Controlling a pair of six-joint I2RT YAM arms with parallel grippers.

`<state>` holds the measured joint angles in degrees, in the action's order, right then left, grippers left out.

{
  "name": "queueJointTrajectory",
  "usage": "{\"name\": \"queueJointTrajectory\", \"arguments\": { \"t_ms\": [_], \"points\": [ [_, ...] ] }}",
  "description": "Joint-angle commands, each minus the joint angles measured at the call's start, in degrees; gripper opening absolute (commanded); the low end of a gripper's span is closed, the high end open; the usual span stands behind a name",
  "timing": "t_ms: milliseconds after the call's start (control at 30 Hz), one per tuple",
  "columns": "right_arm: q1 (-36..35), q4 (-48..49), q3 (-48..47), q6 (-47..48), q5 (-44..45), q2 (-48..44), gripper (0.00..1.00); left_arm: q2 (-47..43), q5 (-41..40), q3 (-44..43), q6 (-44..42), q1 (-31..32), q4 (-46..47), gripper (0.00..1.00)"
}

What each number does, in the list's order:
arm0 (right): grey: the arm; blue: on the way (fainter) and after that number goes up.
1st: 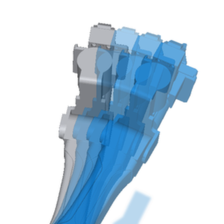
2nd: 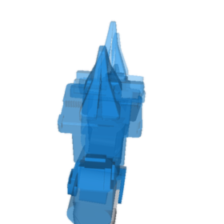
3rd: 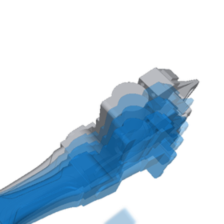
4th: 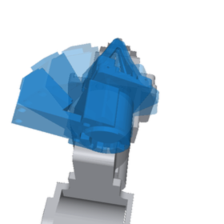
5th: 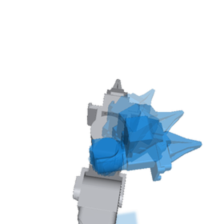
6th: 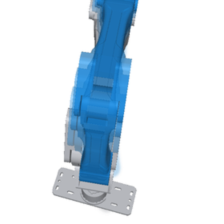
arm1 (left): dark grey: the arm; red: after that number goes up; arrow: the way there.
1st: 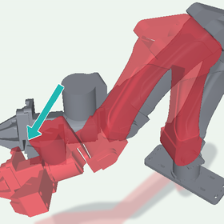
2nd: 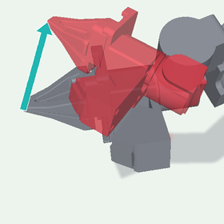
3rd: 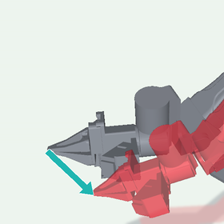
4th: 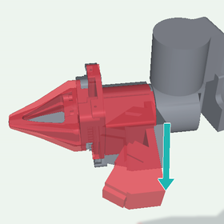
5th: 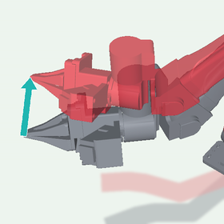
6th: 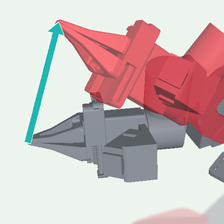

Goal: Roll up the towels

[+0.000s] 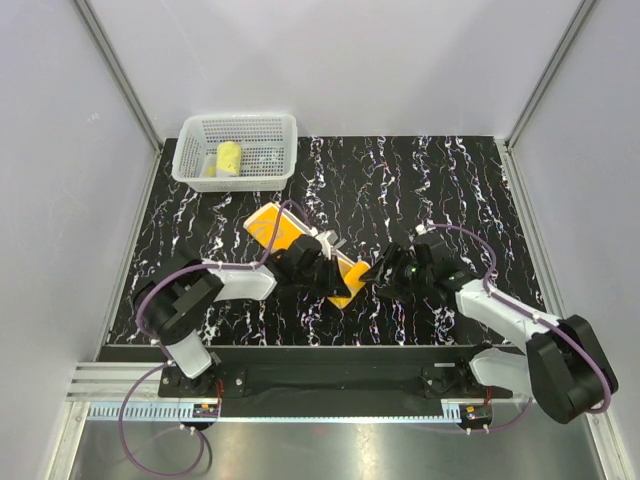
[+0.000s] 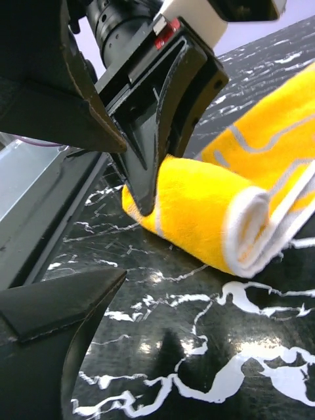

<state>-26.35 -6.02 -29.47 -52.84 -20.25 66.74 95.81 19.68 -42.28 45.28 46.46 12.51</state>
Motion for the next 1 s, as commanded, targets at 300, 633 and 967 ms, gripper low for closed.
{"name": "queueJointTrajectory", "arguments": {
  "t_ms": [300, 633, 967],
  "points": [
    [-5.9, 21.75, 3.81, -8.33, 2.93, 13.06, 0.76, 8.43, 10.2, 3.26, 8.25, -2.86, 12.1, 0.2],
    [-6.79, 27.19, 7.49, -11.14, 7.24, 14.38, 0.75, 11.68, 13.36, 6.86, 14.3, -7.16, 17.97, 0.21],
    [-7.31, 31.24, 8.64, -11.15, 11.02, 16.93, 0.56, 13.61, 16.18, 6.78, 15.19, -8.14, 19.57, 0.23]
  ]
}}
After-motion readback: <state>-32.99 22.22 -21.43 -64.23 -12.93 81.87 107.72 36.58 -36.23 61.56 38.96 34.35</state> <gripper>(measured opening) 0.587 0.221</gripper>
